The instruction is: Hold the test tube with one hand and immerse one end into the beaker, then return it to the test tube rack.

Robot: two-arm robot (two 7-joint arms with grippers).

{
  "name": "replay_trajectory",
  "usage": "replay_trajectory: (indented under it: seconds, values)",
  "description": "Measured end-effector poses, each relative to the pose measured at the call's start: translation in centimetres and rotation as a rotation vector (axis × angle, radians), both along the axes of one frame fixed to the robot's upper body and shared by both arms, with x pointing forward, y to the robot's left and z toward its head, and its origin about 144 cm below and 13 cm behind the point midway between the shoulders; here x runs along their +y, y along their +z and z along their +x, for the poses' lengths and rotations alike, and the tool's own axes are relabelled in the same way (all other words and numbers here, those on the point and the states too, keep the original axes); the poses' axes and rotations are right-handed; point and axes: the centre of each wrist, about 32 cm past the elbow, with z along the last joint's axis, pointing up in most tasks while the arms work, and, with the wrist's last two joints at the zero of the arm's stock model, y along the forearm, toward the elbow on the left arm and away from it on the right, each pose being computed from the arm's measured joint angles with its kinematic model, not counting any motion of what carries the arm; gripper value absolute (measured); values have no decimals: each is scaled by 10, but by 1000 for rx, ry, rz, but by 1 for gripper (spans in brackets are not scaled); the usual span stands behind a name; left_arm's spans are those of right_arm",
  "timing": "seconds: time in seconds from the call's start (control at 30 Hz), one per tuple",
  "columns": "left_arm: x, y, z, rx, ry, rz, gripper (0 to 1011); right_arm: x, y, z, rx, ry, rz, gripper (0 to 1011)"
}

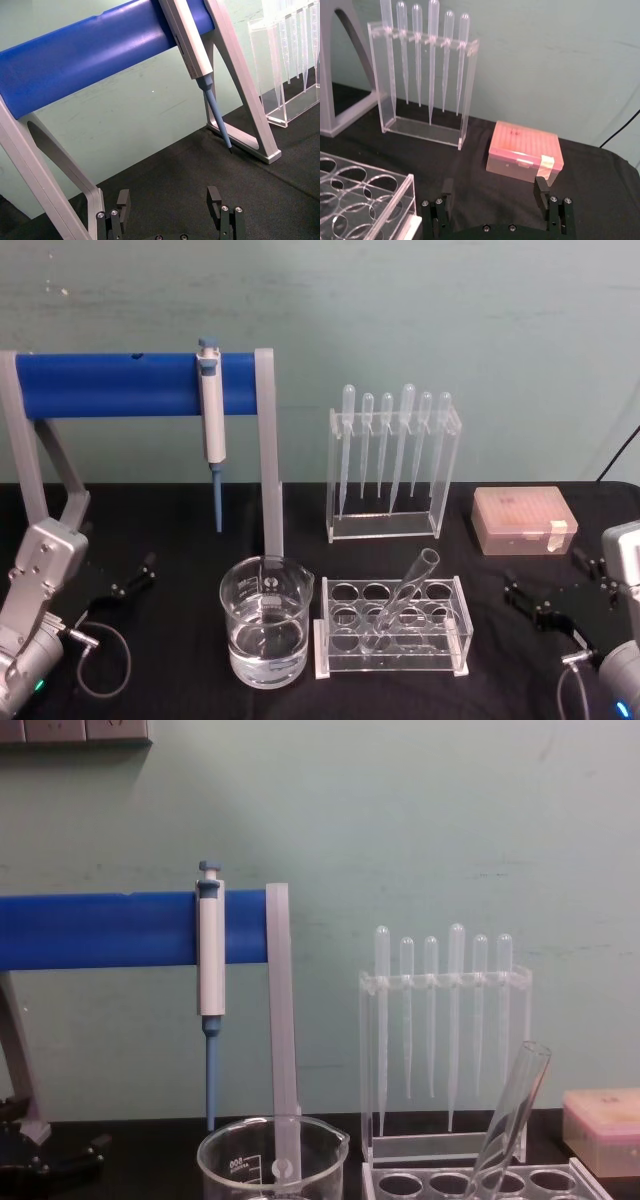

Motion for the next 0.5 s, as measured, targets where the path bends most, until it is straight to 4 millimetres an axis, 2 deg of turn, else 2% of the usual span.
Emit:
replay_trajectory:
  seconds: [0.5]
  values:
    - [0, 0, 0, 0, 0, 0, 1000, 1, -13, 8, 64, 27, -16, 1004]
